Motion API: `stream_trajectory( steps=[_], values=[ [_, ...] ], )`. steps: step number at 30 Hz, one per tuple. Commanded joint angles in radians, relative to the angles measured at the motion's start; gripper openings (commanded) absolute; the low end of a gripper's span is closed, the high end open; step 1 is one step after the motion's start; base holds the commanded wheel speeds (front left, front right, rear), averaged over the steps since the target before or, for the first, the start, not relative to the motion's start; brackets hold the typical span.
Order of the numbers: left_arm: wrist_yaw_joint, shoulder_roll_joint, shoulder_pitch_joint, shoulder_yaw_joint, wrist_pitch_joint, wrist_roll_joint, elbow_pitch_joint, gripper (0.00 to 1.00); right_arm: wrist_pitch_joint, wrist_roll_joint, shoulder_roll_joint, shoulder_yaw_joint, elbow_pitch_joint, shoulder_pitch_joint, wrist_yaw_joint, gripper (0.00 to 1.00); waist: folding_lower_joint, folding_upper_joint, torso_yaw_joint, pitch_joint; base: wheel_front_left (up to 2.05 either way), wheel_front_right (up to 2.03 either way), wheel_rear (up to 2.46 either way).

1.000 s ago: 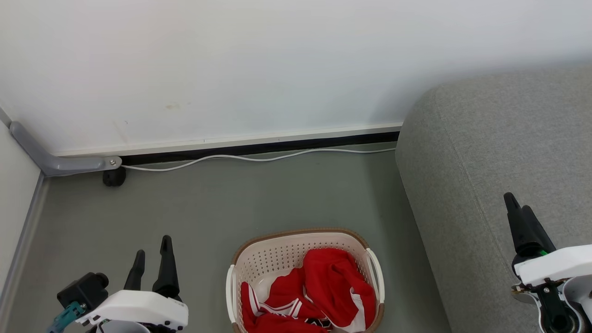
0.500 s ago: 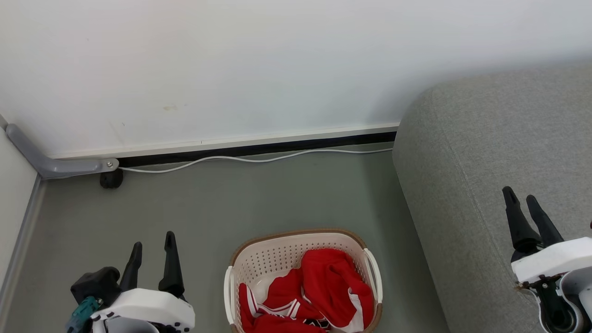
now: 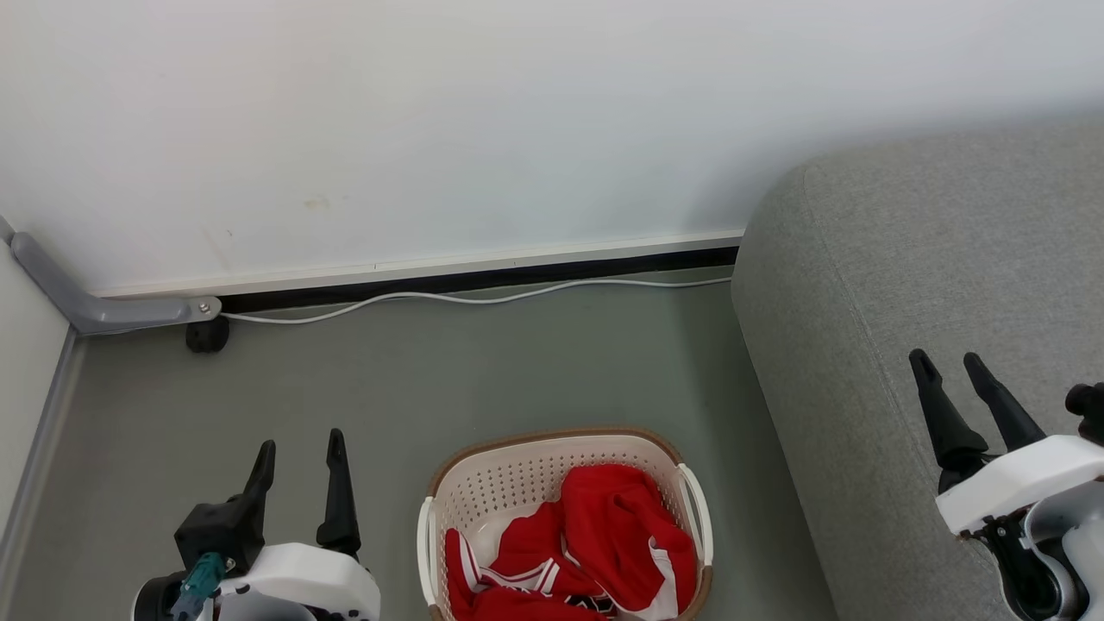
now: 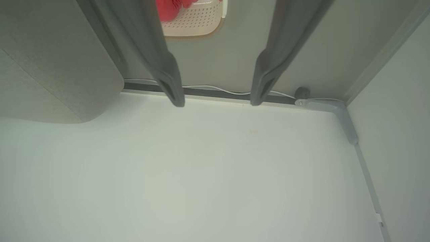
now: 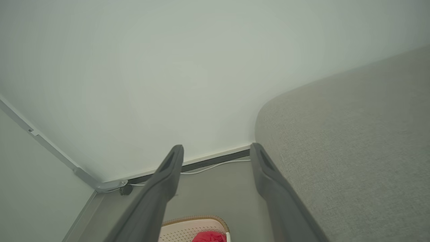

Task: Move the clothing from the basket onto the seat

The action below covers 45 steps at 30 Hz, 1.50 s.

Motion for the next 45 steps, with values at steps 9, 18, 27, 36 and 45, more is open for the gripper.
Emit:
stream_trajectory(
  steps=[9,18,27,36,45],
  values=[
    [0.033,0.019,-0.065,0.019,-0.038,0.130,-0.028,1.00,-0.044,-0.100,-0.072,0.033,-0.015,-0.062,0.004,1.00,0.0000,-0.0001,-0.004,0.007,0.00,0.00,0.00],
    [0.035,0.011,-0.052,-0.013,-0.065,0.221,-0.031,1.00,-0.071,-0.179,-0.105,0.057,-0.032,-0.065,0.004,1.00,0.0000,-0.0001,0.000,0.020,0.00,0.00,0.00],
    [0.021,0.007,-0.047,-0.025,-0.078,0.267,-0.025,1.00,-0.084,-0.217,-0.129,0.077,-0.053,-0.059,0.004,1.00,-0.0001,-0.0001,0.001,0.025,0.00,0.00,0.00],
    [0.027,0.003,-0.049,-0.018,-0.078,0.257,-0.028,1.00,-0.084,-0.216,-0.133,0.069,-0.061,-0.057,0.004,1.00,-0.0001,-0.0001,0.001,0.034,0.00,0.00,0.00],
    [0.067,0.000,-0.061,-0.062,-0.078,0.240,-0.046,1.00,-0.084,-0.202,-0.163,0.040,-0.135,-0.059,0.004,1.00,-0.0001,-0.0001,0.004,0.114,0.00,0.00,0.00]
  ],
)
